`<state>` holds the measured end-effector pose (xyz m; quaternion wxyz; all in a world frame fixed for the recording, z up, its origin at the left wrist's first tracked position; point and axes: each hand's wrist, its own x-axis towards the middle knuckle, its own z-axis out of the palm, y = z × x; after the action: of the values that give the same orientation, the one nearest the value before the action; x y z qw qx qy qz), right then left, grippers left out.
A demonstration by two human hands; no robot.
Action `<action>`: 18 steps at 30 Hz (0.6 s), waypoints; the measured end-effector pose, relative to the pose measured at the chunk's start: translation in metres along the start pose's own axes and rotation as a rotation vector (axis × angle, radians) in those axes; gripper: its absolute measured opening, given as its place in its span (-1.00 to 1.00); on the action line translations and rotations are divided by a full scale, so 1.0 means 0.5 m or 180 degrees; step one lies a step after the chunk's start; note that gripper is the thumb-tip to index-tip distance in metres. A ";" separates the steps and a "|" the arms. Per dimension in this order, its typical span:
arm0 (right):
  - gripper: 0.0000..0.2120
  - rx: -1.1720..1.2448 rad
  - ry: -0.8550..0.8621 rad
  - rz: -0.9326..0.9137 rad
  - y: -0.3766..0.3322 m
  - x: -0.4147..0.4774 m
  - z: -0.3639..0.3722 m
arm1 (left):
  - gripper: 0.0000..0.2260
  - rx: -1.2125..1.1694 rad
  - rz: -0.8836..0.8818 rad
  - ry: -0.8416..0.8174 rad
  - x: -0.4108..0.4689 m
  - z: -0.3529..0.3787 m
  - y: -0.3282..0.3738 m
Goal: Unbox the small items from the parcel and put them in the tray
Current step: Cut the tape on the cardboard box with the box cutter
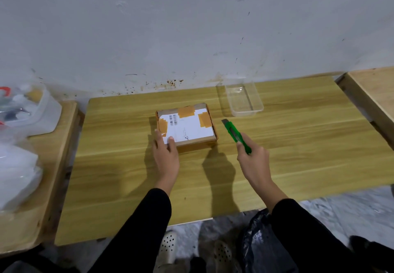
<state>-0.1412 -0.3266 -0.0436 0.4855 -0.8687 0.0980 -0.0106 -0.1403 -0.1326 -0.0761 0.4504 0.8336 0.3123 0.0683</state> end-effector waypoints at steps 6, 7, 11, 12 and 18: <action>-0.65 0.0520 0.0124 0.0124 -0.015 0.024 0.021 | -0.51 -0.0642 -0.0391 0.0213 -0.026 0.035 -0.002; -0.66 0.0573 0.0117 0.0173 -0.015 0.029 0.024 | -0.52 -0.0636 -0.0387 0.0212 -0.024 0.033 -0.002; -0.65 0.0637 -0.0105 0.0321 -0.007 0.043 0.034 | -0.54 -0.0559 -0.0325 0.0313 0.001 0.013 -0.004; -0.64 0.0649 -0.0195 0.0326 -0.003 0.046 0.038 | -0.55 -0.0515 -0.0340 0.0397 0.014 0.006 -0.003; -0.58 0.0620 -0.0617 0.0349 0.029 0.079 0.069 | -0.58 -0.0690 -0.0694 0.0661 0.101 -0.024 0.034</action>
<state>-0.1010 -0.3118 -0.0772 0.5746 -0.8077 0.0965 0.0904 -0.0968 -0.1016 -0.0639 0.5077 0.7299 0.4365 0.1379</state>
